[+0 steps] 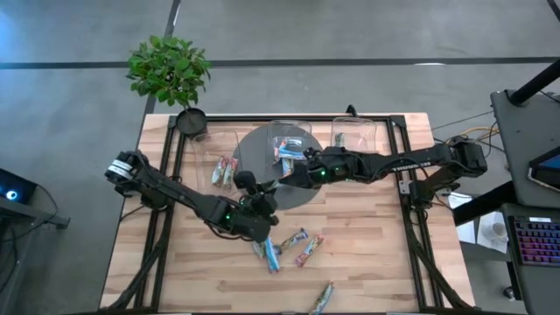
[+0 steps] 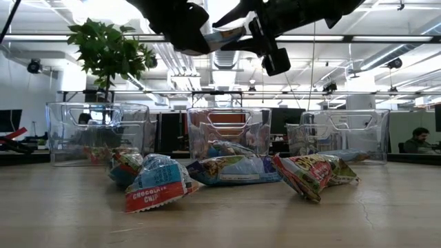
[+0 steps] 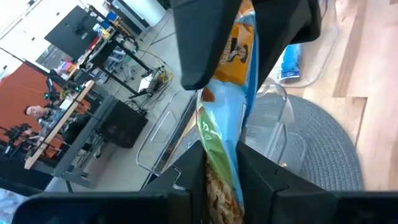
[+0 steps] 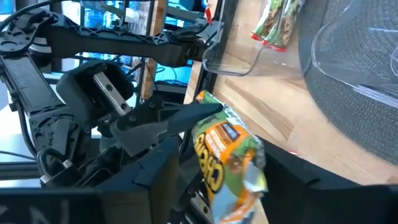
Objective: Pick and place Granola Bars by type
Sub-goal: Put the yellow granola bar into the center transparent bin
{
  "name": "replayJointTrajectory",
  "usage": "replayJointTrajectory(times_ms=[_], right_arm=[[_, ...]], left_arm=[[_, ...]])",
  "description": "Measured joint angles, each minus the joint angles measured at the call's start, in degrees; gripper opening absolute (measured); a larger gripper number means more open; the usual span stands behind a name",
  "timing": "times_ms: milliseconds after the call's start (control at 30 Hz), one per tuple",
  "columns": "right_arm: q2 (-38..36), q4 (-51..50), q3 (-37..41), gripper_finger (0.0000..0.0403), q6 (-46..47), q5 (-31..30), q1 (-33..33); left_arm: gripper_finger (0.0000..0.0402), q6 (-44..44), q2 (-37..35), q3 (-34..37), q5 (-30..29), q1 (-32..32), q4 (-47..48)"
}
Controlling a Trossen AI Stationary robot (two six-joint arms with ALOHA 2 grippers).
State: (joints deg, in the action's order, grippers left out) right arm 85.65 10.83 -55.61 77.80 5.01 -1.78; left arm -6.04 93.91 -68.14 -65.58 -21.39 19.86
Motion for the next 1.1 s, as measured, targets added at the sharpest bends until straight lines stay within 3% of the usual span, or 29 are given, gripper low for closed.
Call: replayJointTrajectory(times_ms=[467,733,933,1033,1100], right_arm=[[0.0,-1.7,0.0,0.0109,-0.7,0.6,0.0],[-0.1,-1.7,0.1,0.008,-2.2,-0.5,0.0],[-0.1,-3.9,0.1,0.0074,-4.2,-5.4,0.0],[-0.4,-7.0,0.0,0.0074,-4.7,-8.3,-0.9],[-0.5,-10.2,-0.3,0.0074,-4.9,-8.5,-2.6]], left_arm=[[0.0064,-0.2,-0.1,-0.1,1.9,0.0,0.0],[0.0108,-3.1,-0.2,-0.2,2.6,-0.3,0.7],[0.0147,-11.3,-0.2,-0.7,2.4,-0.3,7.8],[0.0151,-20.6,-0.4,-1.2,3.2,-0.6,16.0],[0.0151,-29.5,-0.5,-1.6,6.8,-0.6,22.3]])
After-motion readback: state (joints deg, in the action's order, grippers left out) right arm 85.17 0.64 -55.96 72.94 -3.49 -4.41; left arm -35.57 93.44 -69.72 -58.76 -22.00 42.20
